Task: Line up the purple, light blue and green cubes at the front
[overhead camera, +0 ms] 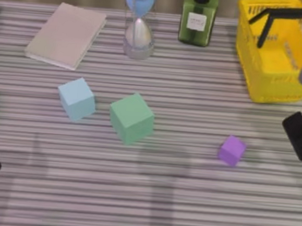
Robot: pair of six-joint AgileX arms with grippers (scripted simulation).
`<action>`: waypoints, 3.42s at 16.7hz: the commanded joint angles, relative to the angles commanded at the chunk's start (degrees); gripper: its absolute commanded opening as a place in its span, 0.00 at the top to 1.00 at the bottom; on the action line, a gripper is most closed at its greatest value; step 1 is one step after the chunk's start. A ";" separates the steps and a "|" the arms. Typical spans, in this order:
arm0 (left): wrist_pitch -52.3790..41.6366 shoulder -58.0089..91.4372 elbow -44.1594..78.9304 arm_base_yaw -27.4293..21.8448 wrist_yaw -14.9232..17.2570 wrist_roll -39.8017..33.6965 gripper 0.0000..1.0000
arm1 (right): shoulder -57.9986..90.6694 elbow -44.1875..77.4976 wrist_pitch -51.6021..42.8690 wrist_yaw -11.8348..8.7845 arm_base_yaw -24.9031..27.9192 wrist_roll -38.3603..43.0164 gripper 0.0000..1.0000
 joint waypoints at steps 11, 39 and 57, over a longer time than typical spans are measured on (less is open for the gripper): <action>0.00 0.00 0.00 0.00 0.00 0.00 0.00 | 44.13 34.07 -22.89 -0.01 10.01 -11.05 0.00; 0.00 0.00 0.00 0.00 0.00 0.00 0.00 | 53.82 25.97 -6.12 0.08 10.51 -11.32 0.45; 0.00 0.00 0.00 0.00 0.00 0.00 0.00 | 51.05 27.24 -8.51 -0.78 10.63 -10.72 1.00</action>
